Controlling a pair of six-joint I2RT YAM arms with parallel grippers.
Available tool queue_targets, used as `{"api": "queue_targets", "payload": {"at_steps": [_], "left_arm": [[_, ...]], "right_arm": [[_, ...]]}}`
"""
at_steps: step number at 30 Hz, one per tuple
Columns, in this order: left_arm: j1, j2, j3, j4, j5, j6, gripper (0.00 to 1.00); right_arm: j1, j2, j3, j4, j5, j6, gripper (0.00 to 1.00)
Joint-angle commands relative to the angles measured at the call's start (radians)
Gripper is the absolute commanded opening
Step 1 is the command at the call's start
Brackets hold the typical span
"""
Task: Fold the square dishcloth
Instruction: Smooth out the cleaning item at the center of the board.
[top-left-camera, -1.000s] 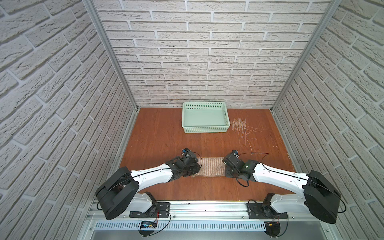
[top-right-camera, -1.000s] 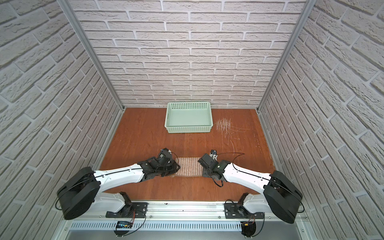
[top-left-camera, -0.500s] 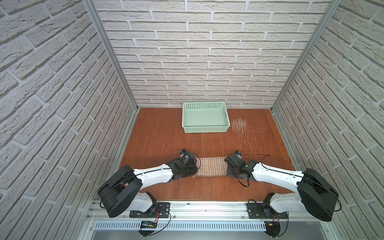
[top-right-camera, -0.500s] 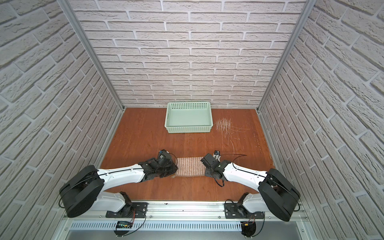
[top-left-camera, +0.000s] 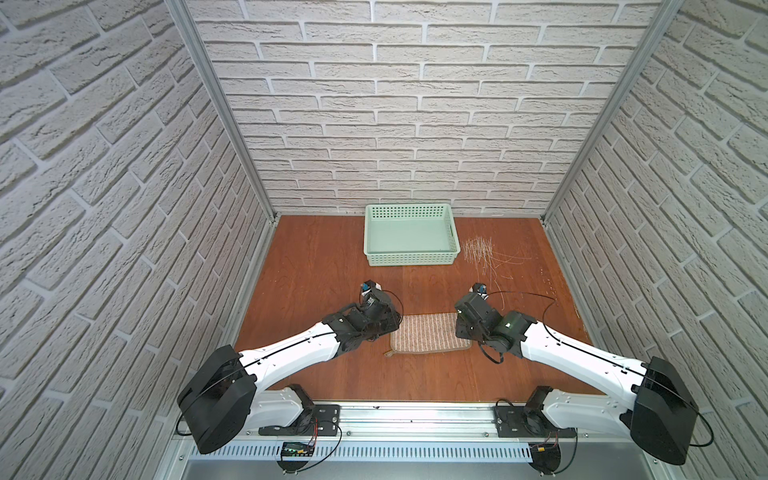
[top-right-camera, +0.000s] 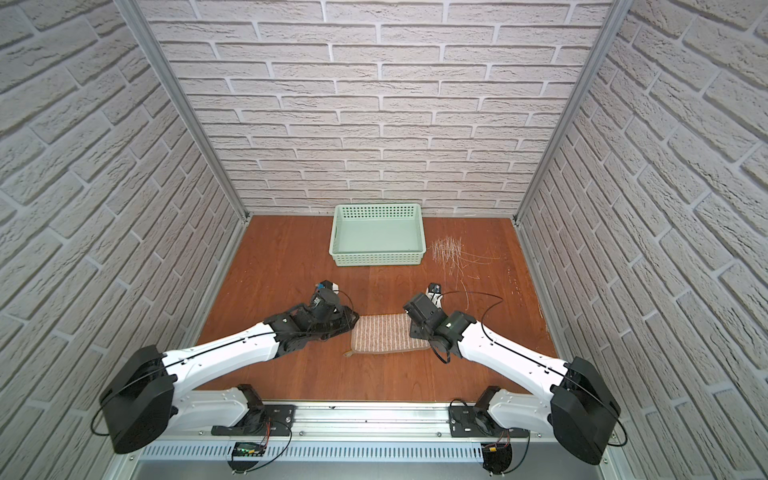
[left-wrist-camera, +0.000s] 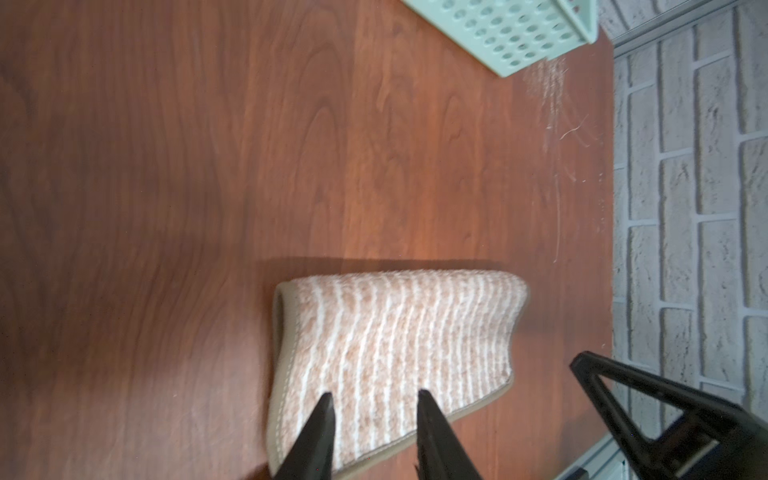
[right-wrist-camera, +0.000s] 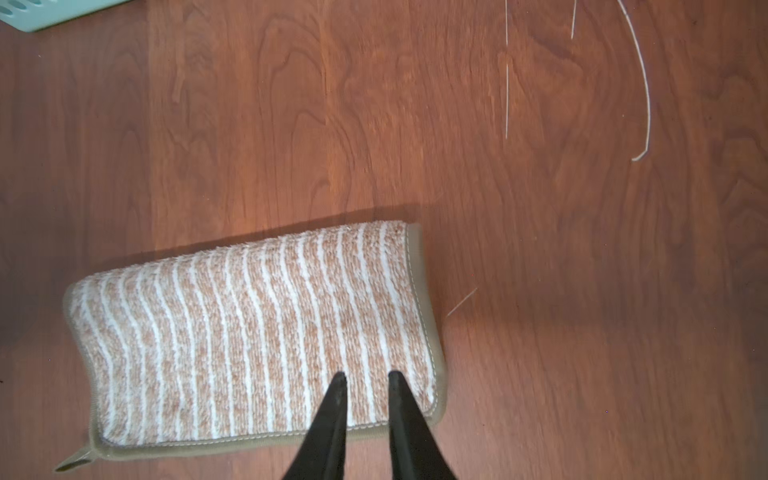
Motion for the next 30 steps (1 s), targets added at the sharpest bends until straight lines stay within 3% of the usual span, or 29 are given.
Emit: {"api": "queue_targets", "payload": {"at_steps": [1,14,30], "left_arm": [[0.000,0.057,0.043,0.011,-0.019,0.051,0.34],[0.066,0.318,0.073,0.211,0.111,0.049,0.32],[0.171,0.446,0.040,0.280,0.150,0.058,0.27]], "right_arm": [[-0.011,0.053,0.041,0.038,0.013,-0.041,0.21],[-0.083,0.311,0.100,0.209,-0.108,-0.060,0.18],[-0.198,0.430,0.090,0.264,-0.152,-0.094,0.14]]}}
